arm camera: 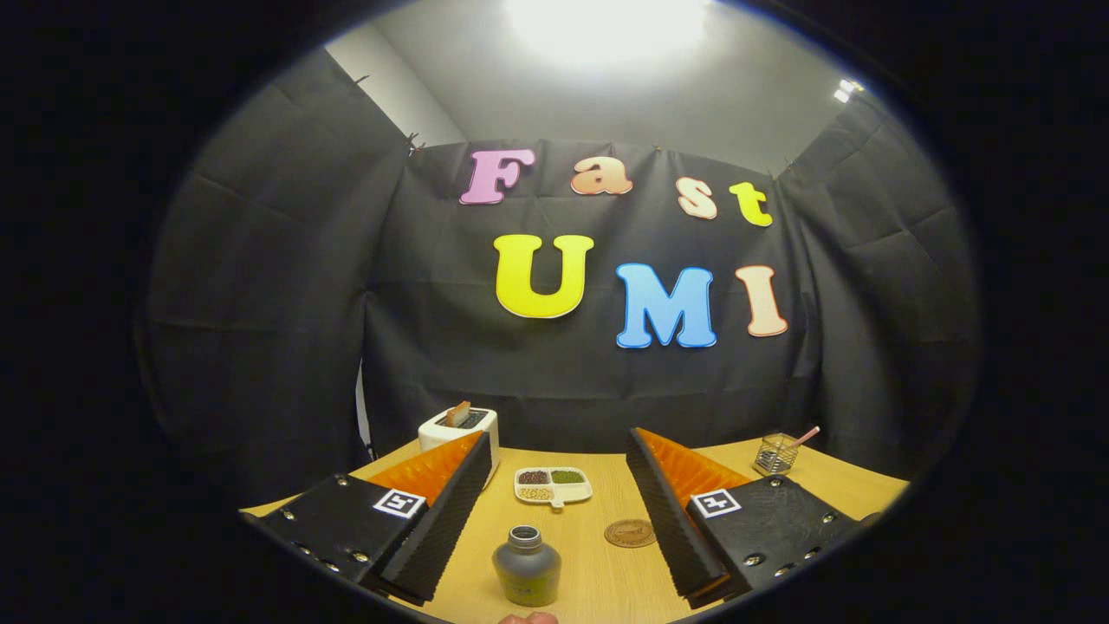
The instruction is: Take the bottle from table, then pour the juice into the cup, finally place the bottle on the coaster
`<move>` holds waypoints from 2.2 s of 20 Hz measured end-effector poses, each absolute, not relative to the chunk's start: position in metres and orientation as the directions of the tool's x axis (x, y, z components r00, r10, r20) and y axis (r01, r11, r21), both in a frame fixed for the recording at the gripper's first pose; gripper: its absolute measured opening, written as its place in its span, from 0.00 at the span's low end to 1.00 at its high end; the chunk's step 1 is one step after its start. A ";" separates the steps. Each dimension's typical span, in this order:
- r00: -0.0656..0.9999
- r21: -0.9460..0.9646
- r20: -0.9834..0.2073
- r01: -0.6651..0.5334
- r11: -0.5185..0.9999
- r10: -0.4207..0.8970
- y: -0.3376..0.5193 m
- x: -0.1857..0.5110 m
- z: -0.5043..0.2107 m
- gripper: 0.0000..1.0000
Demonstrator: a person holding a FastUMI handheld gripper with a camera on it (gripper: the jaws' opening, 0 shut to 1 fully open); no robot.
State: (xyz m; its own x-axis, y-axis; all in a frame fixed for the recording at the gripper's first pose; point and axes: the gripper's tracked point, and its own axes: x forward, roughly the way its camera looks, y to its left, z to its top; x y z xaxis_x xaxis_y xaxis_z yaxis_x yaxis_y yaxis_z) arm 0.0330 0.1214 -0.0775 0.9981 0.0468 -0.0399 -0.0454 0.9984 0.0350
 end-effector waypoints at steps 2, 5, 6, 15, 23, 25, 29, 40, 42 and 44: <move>0.996 0.043 -0.068 -0.049 0.998 0.052 0.130 0.036 -0.094 0.96; 0.992 0.034 -0.114 -0.045 0.998 0.049 0.139 0.040 -0.119 0.96; 0.991 0.031 -0.127 -0.047 0.998 0.051 0.142 0.042 -0.126 0.96; 0.963 0.023 -0.269 -0.010 1.000 0.016 0.148 0.050 -0.201 0.96; 0.920 0.043 -0.392 0.013 0.999 0.005 0.152 0.047 -0.258 0.96; 0.908 0.044 -0.418 0.009 0.999 0.010 0.154 0.045 -0.268 0.96; 0.886 0.031 -0.464 0.000 1.000 0.014 0.158 0.041 -0.286 0.96; 0.806 0.034 -0.592 0.032 0.999 -0.006 0.160 0.027 -0.331 0.96; 0.797 0.026 -0.603 0.041 0.999 -0.017 0.159 0.025 -0.334 0.96; 0.802 0.024 -0.597 0.039 0.999 -0.017 0.160 0.024 -0.332 0.96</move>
